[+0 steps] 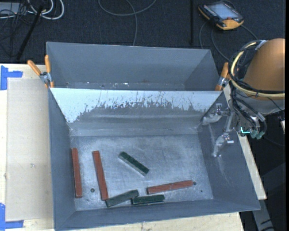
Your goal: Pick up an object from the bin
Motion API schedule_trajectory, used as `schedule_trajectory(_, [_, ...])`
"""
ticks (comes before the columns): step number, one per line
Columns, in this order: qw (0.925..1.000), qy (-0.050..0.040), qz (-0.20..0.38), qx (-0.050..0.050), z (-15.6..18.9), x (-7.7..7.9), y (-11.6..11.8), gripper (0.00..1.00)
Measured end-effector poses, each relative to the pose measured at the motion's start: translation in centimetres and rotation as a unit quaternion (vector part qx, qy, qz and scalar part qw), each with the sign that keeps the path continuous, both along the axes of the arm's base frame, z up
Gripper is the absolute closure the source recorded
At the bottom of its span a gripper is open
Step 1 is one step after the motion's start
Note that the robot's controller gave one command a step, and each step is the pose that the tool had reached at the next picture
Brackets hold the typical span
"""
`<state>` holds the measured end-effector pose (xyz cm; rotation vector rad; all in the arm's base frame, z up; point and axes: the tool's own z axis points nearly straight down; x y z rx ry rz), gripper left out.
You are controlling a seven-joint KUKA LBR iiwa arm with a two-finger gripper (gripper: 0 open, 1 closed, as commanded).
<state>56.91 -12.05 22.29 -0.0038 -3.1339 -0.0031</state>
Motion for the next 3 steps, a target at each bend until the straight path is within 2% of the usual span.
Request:
schedule_trajectory(1, [1.0,-0.0037,0.001,-0.001,0.4,0.2,0.0,0.0])
schedule_trajectory(2, [0.9994,-0.0071,0.035,-0.001,-2.5,-2.1,-0.6,0.0])
schedule_trajectory(3, [1.0,-0.0052,-0.003,-0.001,-8.6,-3.2,-0.1,0.0])
